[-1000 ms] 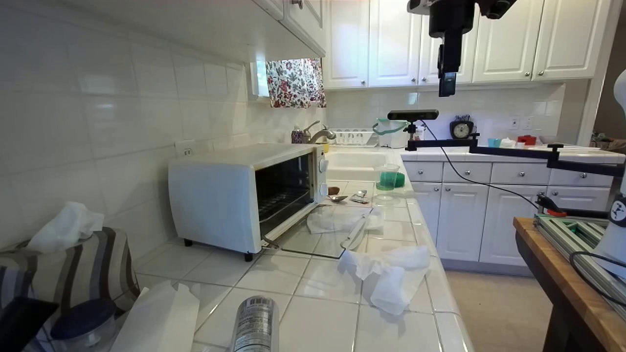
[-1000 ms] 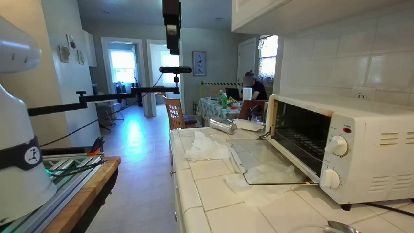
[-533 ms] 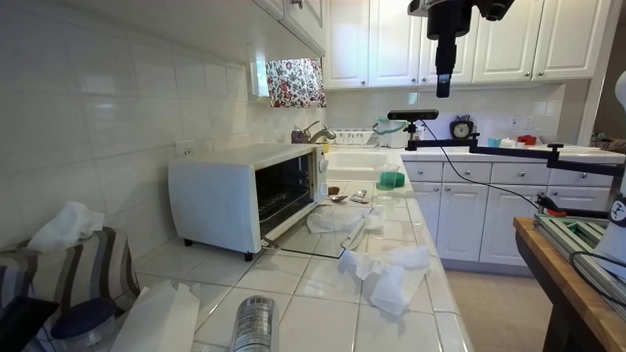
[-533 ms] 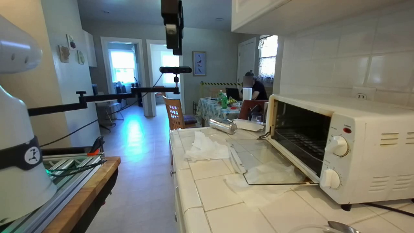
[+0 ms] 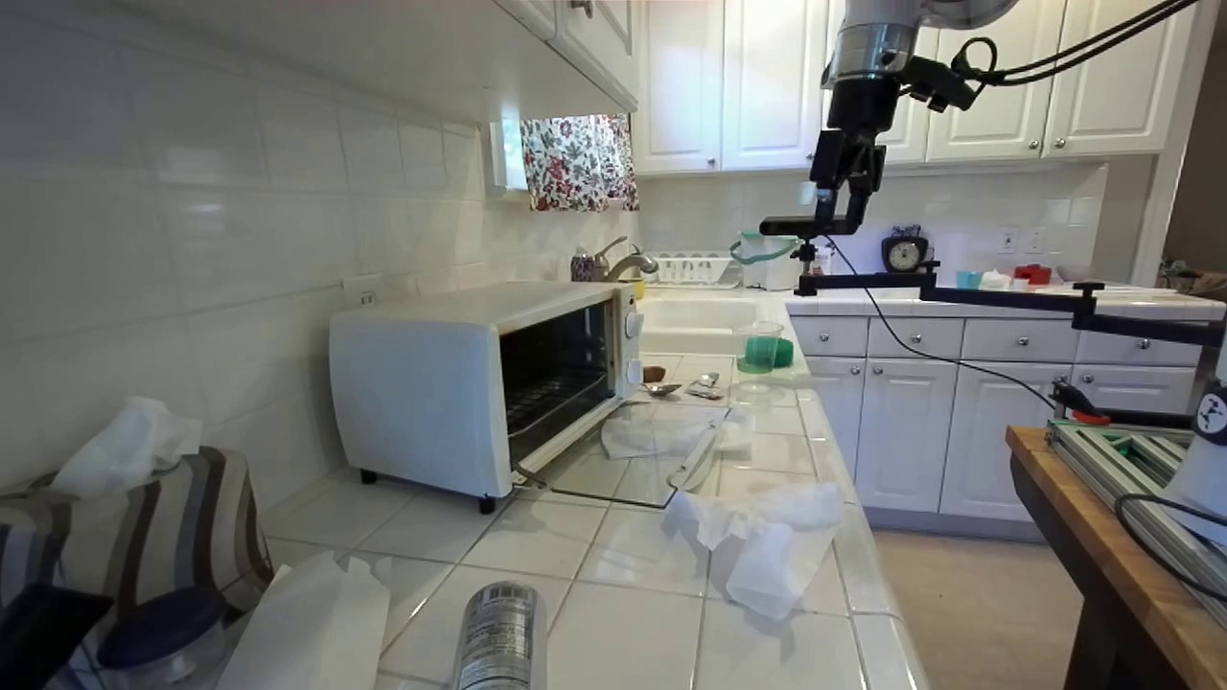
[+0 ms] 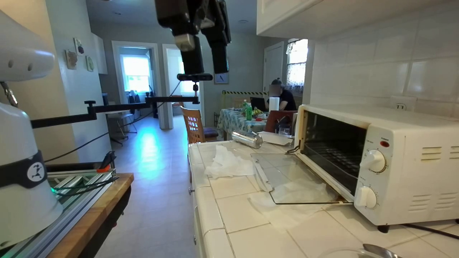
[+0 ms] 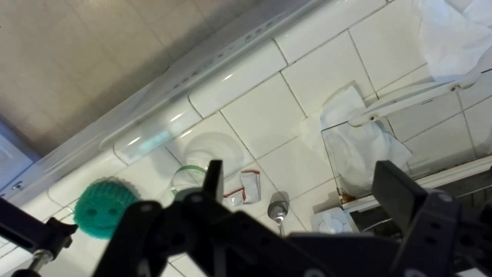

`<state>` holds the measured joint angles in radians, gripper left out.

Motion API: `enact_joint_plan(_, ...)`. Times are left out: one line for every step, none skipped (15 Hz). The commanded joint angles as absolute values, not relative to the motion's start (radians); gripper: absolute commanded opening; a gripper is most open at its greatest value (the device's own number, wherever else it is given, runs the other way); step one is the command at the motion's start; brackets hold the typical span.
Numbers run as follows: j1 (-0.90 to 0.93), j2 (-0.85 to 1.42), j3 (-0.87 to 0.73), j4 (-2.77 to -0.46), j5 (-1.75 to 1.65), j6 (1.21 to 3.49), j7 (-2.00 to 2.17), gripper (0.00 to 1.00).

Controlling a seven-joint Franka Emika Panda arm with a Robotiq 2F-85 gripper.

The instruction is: Place the brown object to the right of the oven in the oven

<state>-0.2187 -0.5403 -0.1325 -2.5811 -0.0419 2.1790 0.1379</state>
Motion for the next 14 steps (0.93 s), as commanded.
enact_joint_plan(-0.221, -0.540, -0.128, -2.579, -0.040, 2.177, 0.136, 1.00)
enact_joint_plan(-0.219, -0.540, -0.124, -2.579, -0.041, 2.176, 0.137, 1.00)
enact_joint_plan(-0.218, -0.540, -0.121, -2.579, -0.041, 2.176, 0.137, 1.00)
enact_joint_plan(-0.203, -0.552, -0.129, -2.586, -0.034, 2.187, 0.099, 1.00)
enact_joint_plan(-0.202, -0.554, -0.130, -2.587, -0.047, 2.197, 0.077, 1.00)
enact_joint_plan(-0.200, -0.554, -0.141, -2.586, -0.054, 2.213, 0.042, 1.00)
enact_joint_plan(-0.202, -0.549, -0.156, -2.586, -0.059, 2.232, 0.003, 1.00)
enact_joint_plan(-0.206, -0.545, -0.166, -2.586, -0.066, 2.251, -0.028, 1.00)
enact_joint_plan(-0.205, -0.541, -0.184, -2.586, -0.070, 2.268, -0.071, 1.00)
enact_joint_plan(-0.204, -0.536, -0.201, -2.584, -0.069, 2.280, -0.107, 1.00)
enact_joint_plan(-0.200, -0.528, -0.221, -2.584, -0.067, 2.297, -0.147, 1.00)
enact_joint_plan(-0.197, -0.525, -0.237, -2.584, -0.060, 2.307, -0.180, 1.00)
enact_joint_plan(-0.189, -0.517, -0.258, -2.587, -0.053, 2.330, -0.229, 1.00)
enact_joint_plan(-0.183, -0.512, -0.275, -2.589, -0.045, 2.346, -0.267, 1.00)
